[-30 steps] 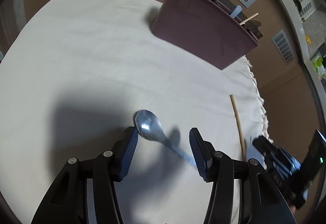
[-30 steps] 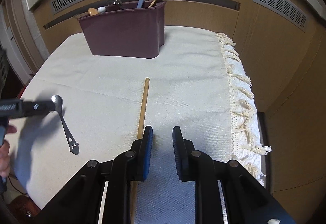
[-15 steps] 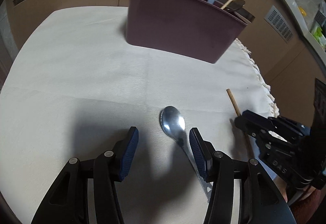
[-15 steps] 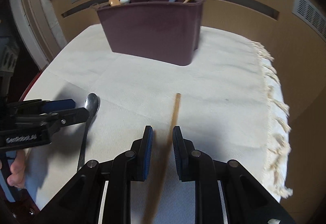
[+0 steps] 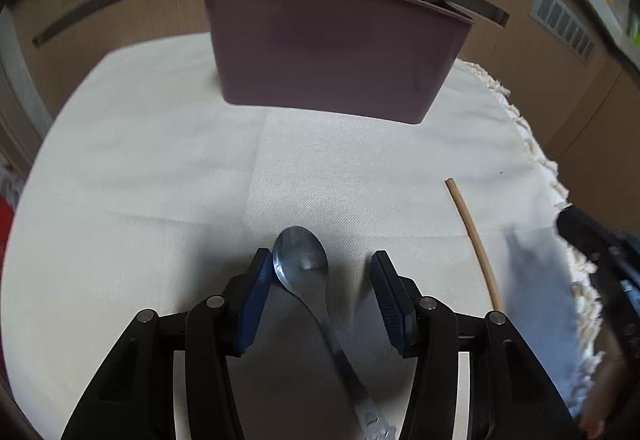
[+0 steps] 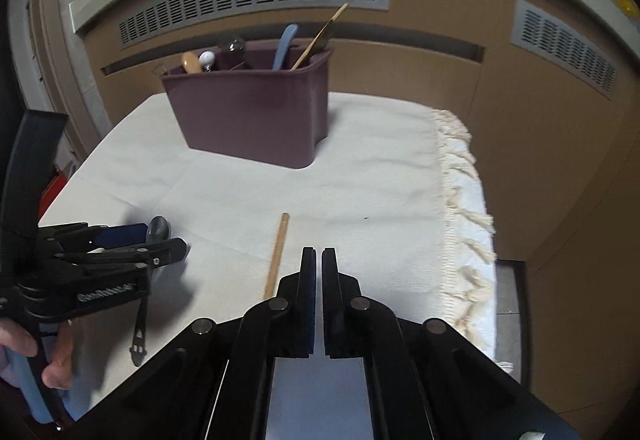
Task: Organize utensils
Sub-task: 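Grasp the small silver spoon by its bowl with the left tool, then lower the silver spoon and chopstick into the caddy and open both tools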
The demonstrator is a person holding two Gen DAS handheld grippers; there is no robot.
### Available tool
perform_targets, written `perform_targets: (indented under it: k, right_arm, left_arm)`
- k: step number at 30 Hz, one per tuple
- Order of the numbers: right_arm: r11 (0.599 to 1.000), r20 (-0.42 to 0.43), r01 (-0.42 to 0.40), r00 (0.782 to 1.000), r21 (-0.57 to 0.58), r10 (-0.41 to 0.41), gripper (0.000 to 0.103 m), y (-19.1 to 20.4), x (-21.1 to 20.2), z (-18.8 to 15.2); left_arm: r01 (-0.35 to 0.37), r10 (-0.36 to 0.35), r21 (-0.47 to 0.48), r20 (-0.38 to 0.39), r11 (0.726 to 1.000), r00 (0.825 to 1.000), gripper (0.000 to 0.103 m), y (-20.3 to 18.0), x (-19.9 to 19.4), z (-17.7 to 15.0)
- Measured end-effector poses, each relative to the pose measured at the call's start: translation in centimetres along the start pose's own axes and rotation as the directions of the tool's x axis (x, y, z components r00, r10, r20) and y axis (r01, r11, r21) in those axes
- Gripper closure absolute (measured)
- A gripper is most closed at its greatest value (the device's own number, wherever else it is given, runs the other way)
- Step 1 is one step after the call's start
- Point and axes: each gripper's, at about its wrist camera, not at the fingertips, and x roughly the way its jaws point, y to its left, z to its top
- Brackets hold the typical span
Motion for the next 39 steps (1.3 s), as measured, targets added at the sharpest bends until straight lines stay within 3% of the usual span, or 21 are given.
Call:
perform_targets:
  k: [1,3,10,12,18,21,23,26,33,39]
  right_arm:
    - [1.000,0.007,0.006,1.000,-0.001,-0.006,0.101,-0.2,-0.2,0.0]
    - [1.000,0.011,-0.004,1.000,0.000,0.004,0.101,-0.4,-0.4,0.0]
    - [0.986,-0.066,-0.169,0.984,0.001,0.168,0.092,0.0,0.9,-0.2]
    - [0.986,-0.094,-0.164,0.982,-0.004,0.163,0.085,0.4,1.9,-0.2]
    - [0.985,-0.158,-0.173,0.972,0.023,0.175,0.084,1.6,5.0,0.7]
    - [0.993,-0.198,-0.117,0.974,-0.027,0.109,0.086,3.1,6.5,1.0]
    - [0.995,-0.187,-0.076,0.980,-0.066,0.063,0.097,3.9,6.5,1.1]
    - [0.994,-0.176,-0.090,0.981,-0.063,0.077,0.097,4.3,5.7,1.1]
    - [0.997,-0.054,-0.068,0.996,-0.032,0.066,0.098,3.7,1.4,2.1]
    - [0.998,0.049,-0.069,0.996,0.015,0.068,0.098,3.2,-1.0,3.4]
  left_arm:
    - [-0.017,0.017,0.012,0.010,1.000,1.000,0.059,-0.2,0.0,-0.1]
    - [-0.016,0.015,0.033,0.025,0.999,1.000,0.074,-0.1,0.0,-0.1]
    - [0.136,-0.137,0.022,0.062,0.991,0.989,0.074,3.0,-2.8,-0.9]
    - [0.165,-0.166,0.024,0.076,0.986,0.983,0.074,3.9,-3.8,-1.2]
    - [0.172,-0.174,0.027,0.100,0.985,0.980,0.074,5.5,-5.8,-1.6]
    - [0.166,-0.168,0.027,0.114,0.986,0.979,0.074,6.0,-6.3,-1.5]
    - [0.169,-0.171,0.029,0.115,0.985,0.978,0.074,6.3,-6.6,-1.5]
    - [0.178,-0.181,0.034,0.118,0.983,0.976,0.074,6.5,-6.9,-1.6]
    - [0.193,-0.199,0.059,0.127,0.979,0.972,0.074,6.2,-7.3,-1.4]
    - [0.214,-0.222,0.064,0.186,0.975,0.957,0.075,7.0,-8.8,-0.2]
